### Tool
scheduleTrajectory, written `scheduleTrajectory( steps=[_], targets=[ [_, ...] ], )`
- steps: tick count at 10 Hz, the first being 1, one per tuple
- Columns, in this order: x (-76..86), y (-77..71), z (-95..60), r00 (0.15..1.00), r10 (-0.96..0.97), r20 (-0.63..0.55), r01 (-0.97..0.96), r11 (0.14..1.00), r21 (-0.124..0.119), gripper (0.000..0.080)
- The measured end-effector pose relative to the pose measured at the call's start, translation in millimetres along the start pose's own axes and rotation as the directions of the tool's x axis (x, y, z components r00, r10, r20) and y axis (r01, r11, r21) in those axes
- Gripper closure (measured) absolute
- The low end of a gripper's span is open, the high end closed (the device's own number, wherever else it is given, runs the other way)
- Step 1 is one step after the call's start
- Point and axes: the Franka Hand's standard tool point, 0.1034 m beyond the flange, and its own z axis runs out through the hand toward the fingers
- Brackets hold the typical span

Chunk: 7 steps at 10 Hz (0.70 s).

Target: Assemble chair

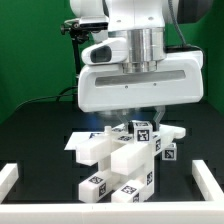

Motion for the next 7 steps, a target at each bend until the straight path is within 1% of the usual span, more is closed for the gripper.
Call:
scheduleTrajectory(
  steps=[2,3,4,6,7],
  targets=[
    [0.0,-0.8,0.1,0.985,0.175,0.0,-0.175,0.985,0.003,0.0517],
    [0.0,-1.4,0.2,0.96,0.278,0.001,-0.278,0.96,0.004,0.0517],
    [0.0,-1.6,0.3,0.94,0.342,0.001,-0.342,0.94,0.004,0.0517],
    [0.0,-1.8,0.4,0.883,0.469,0.002,-0.469,0.883,0.004,0.0515],
    [0.5,-1.8,0.5,0.837,0.548,0.0,-0.548,0.837,0.005,0.0515]
  ],
)
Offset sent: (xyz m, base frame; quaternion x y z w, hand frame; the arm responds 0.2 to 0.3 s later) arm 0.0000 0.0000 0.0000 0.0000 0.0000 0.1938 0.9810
